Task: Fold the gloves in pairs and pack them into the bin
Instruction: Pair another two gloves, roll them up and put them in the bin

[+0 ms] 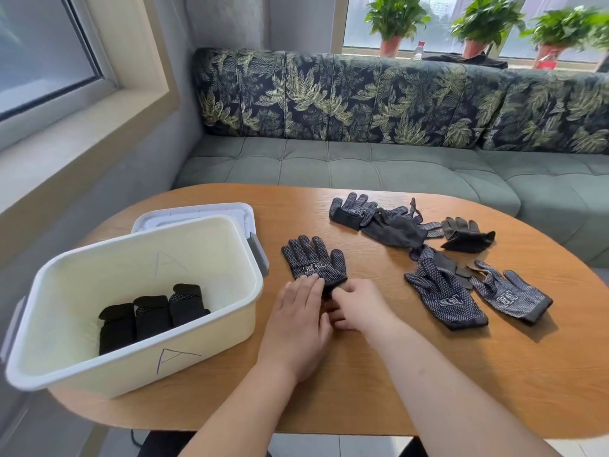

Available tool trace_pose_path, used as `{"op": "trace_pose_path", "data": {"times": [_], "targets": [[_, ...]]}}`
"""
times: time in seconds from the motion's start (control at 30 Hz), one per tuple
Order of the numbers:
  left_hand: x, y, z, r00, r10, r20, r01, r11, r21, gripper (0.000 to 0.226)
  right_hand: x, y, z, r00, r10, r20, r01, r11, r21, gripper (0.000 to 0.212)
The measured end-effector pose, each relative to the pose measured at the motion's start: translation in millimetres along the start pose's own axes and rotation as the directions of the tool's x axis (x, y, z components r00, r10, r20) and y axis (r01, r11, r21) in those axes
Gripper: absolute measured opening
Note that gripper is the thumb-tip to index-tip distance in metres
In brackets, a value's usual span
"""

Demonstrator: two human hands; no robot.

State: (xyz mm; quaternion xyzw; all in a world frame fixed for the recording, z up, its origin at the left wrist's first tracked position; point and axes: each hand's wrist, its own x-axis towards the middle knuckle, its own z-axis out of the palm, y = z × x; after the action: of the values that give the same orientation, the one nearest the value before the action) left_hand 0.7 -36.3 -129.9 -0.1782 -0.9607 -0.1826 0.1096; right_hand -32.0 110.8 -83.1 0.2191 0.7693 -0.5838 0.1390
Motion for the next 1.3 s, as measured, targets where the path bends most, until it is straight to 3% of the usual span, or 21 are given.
{"op": "trace_pose_path", "data": {"times": [0.07,0.17,0.27,0.37,0.57,0.97,1.13,1.3], "targets": [[0,1,1,1.000,0.004,0.022,-0.005,1.000,0.010,0.062,2,-1,-6,0.998,-0.055,-0.041,0.044,0.971,-0.235,0.016],[0,1,2,1.000,0.000,0.028,-0.001,0.999,0.033,0.058,5,-6,-18,0.961,-0.218,-0.173,0.075,0.802,-0.593,0.016],[1,2,2,0.999,-0.027,0.020,0.026,0.998,0.050,0.057,16,-11,-26,0.916,-0.353,-0.193,0.114,0.689,-0.716,0.015],[1,3,1,0.999,-0.048,0.000,0.048,0.997,0.065,0.058,35,-16,-34,0.873,-0.476,-0.107,0.211,0.565,-0.797,0.031],[2,1,5,0.999,0.032,0.009,-0.032,0.997,0.074,0.063,87,-33,-35,0.882,-0.471,-0.004,0.221,0.420,-0.880,0.053],[1,3,6,0.998,-0.017,0.055,0.013,0.997,0.074,0.065,136,-62,-20,0.878,-0.477,0.018,0.233,0.394,-0.889,0.049],[1,3,5,0.999,-0.024,0.025,0.022,0.997,0.068,0.062,129,-51,-24,0.817,-0.576,0.041,0.310,0.379,-0.872,0.035],[0,5,1,0.999,-0.040,0.012,0.039,0.996,0.075,0.063,109,-27,-25,0.663,-0.746,0.053,0.425,0.317,-0.848,0.012]]}}
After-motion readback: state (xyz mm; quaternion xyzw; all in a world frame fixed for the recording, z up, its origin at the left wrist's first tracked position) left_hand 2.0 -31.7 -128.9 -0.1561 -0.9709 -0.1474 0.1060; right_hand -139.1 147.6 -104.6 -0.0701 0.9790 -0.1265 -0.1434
